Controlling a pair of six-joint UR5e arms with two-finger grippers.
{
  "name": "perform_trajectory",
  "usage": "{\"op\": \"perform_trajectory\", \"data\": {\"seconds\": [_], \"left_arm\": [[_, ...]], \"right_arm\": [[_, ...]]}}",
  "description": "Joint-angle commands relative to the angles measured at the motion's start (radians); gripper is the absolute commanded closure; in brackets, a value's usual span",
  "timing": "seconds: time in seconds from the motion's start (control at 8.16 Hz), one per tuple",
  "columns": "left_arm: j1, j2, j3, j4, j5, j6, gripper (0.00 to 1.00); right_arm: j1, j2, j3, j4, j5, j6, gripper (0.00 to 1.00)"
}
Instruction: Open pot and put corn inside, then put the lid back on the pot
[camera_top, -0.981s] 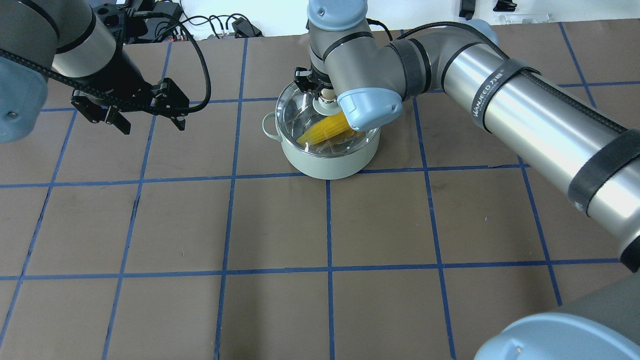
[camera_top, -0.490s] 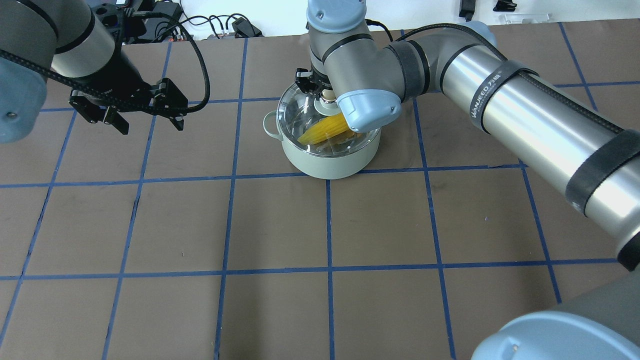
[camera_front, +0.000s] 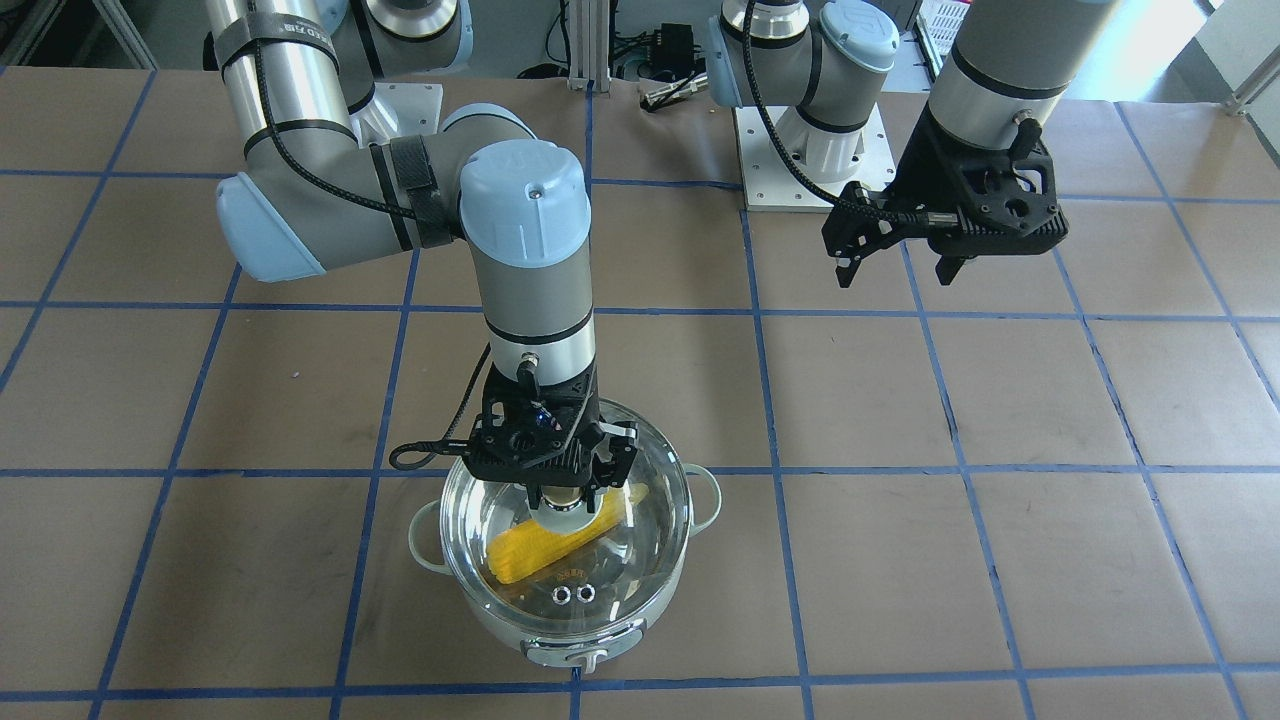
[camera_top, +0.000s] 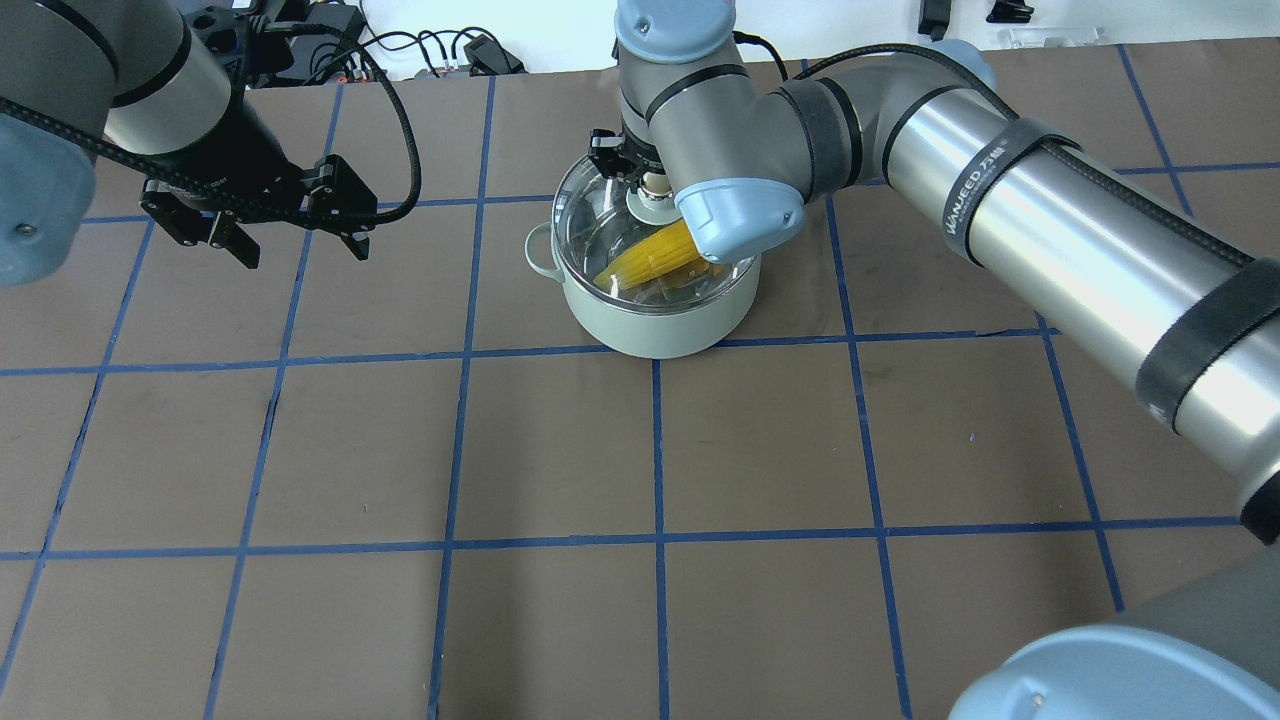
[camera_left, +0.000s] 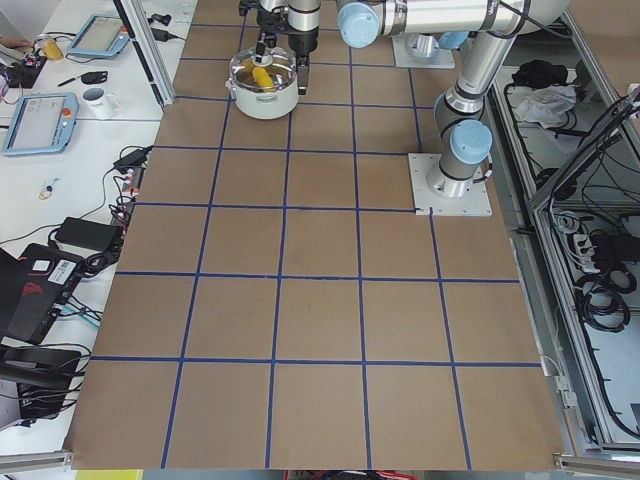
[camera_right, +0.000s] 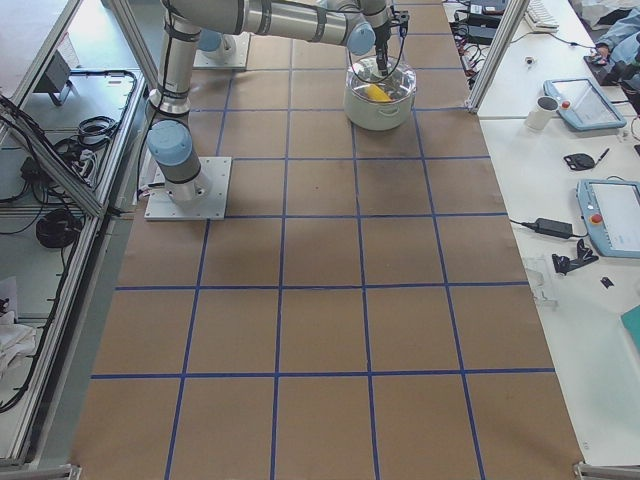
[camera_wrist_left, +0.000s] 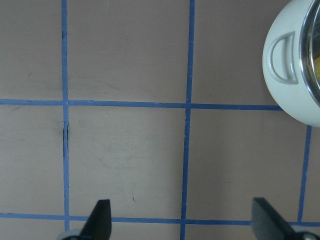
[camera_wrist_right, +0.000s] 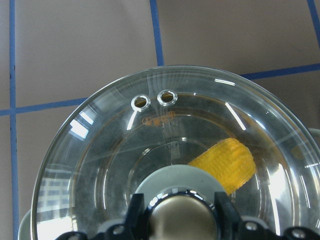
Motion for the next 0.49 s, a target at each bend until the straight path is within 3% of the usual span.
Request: {"op": "perform_trajectory", "data": {"seconds": [0.0, 0.37], "left_arm": [[0.000, -0.001, 0.001, 0.006, -0.001, 0.000, 0.00], [0.000, -0.001, 0.001, 0.006, -0.007, -0.002, 0.00]], "right_arm": [[0.000, 0.003, 0.002, -0.008, 0.000, 0.000, 0.85], [0.000, 0.006, 0.009, -0.023, 0.000, -0.002, 0.85]]}}
